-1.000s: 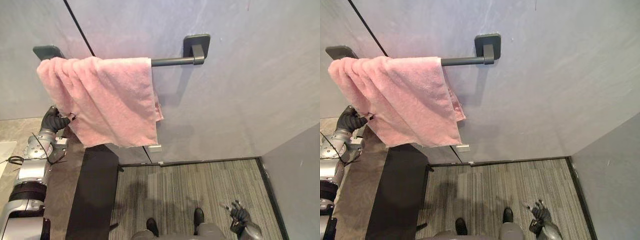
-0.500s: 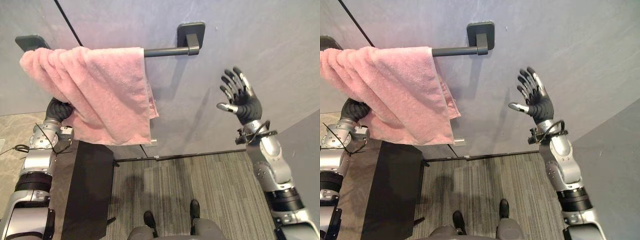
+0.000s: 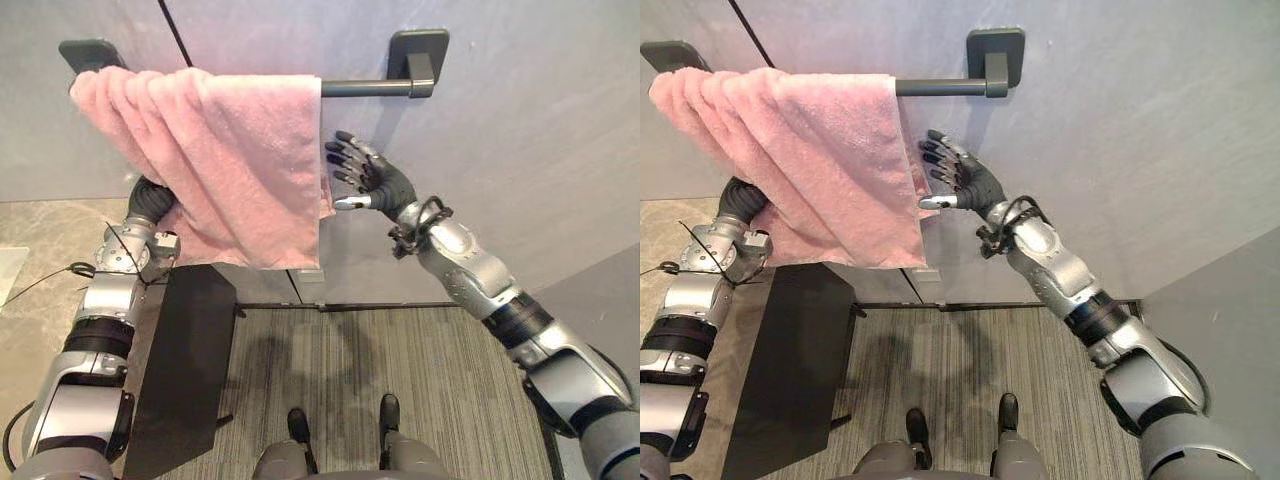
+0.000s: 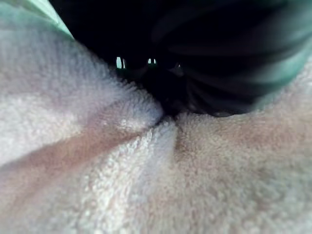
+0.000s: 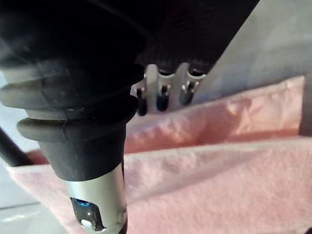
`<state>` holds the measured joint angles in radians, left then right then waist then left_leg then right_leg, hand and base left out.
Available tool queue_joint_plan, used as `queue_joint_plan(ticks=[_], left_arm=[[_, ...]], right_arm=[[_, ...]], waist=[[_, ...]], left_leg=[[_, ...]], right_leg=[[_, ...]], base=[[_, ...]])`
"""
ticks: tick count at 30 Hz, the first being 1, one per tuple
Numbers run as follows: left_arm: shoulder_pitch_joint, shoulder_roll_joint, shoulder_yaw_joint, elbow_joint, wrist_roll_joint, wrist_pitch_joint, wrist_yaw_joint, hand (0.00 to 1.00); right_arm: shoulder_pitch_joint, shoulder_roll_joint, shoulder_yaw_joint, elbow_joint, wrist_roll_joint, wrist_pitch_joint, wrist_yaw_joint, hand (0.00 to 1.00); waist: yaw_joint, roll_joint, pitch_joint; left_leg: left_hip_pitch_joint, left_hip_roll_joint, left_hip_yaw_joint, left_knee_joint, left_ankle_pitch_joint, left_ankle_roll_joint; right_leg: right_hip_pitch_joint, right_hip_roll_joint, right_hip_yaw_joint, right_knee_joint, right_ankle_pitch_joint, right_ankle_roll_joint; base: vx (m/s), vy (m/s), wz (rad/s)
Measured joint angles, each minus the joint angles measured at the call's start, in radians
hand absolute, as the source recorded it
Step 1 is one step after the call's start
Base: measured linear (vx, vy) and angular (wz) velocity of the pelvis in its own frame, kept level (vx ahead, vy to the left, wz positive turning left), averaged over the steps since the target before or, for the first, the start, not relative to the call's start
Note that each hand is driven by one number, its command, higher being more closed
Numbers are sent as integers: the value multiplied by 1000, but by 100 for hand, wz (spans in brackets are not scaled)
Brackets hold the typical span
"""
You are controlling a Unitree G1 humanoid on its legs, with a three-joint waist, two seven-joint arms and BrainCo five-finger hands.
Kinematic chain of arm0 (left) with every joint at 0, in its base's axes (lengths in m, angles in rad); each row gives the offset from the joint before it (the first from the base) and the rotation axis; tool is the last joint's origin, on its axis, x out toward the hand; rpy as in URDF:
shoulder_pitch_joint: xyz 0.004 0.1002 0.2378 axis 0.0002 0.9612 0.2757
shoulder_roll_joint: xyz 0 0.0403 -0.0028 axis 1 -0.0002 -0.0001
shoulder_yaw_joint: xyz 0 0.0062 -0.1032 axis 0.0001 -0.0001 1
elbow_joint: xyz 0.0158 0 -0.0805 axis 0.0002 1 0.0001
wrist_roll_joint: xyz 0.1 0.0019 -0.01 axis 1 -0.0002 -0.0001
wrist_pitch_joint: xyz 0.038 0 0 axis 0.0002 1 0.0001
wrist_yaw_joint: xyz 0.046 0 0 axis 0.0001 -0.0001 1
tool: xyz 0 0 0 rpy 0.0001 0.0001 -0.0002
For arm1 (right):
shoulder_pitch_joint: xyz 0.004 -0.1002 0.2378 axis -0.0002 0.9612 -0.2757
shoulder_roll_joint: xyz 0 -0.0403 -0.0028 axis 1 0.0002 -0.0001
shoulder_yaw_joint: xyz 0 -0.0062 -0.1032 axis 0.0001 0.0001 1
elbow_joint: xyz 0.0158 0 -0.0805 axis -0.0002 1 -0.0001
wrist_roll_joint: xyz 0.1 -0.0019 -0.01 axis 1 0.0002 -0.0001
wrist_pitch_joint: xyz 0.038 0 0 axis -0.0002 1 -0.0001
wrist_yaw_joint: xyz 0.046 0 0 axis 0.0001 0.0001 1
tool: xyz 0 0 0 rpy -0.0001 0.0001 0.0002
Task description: Organize washtable
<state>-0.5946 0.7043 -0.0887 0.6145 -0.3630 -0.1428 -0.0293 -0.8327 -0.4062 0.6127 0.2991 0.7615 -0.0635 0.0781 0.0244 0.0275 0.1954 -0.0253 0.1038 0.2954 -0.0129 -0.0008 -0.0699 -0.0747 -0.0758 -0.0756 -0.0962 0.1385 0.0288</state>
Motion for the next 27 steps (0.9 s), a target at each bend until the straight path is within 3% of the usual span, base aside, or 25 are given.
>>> queue_joint_plan(ticks=[3,6,11,12,15,19,27], left_arm=[[-35,-13,-20,15,0,1,10,100],[-51,-25,-18,15,0,1,16,100],[-50,-25,-17,15,0,1,31,100],[-49,-25,-16,15,0,1,32,100],[-48,-25,-14,15,0,1,35,100],[-27,-27,12,14,0,1,47,100],[-12,-36,63,1,0,1,56,100]], right_arm=[[-69,123,29,136,-71,6,-15,0],[-81,145,34,138,-131,3,-20,0],[-82,156,15,150,-160,1,-56,0],[-82,163,3,150,-178,1,-57,100],[-88,184,-22,150,-202,1,-61,100],[-135,203,-47,150,-238,-1,-83,100],[-143,202,-129,150,-332,-5,-121,100]], waist=[[10,0,0],[35,0,0],[39,0,0],[39,0,0],[40,0,0],[15,0,0],[16,-1,0]], left_leg=[[-8,2,-18,0,9,-2],[-11,2,-25,1,14,-1],[-16,-1,-39,-9,27,1],[-16,0,-40,-14,32,-1],[-16,1,-41,-26,42,-3],[-15,1,-39,-30,45,-3],[-12,1,-38,-31,45,-3]], right_leg=[[0,1,-9,-1,0,0],[1,1,-10,-1,2,-2],[0,-1,-13,-1,2,-2],[-2,0,-13,-1,2,-2],[-8,4,-13,-1,3,-1],[-11,4,-10,-1,5,0],[-8,4,-10,-1,6,0]], base=[[-50,-28,14],[-54,-19,8],[-46,-6,8],[-51,-21,4],[-36,-20,0],[-7,-4,-1],[0,0,0]])
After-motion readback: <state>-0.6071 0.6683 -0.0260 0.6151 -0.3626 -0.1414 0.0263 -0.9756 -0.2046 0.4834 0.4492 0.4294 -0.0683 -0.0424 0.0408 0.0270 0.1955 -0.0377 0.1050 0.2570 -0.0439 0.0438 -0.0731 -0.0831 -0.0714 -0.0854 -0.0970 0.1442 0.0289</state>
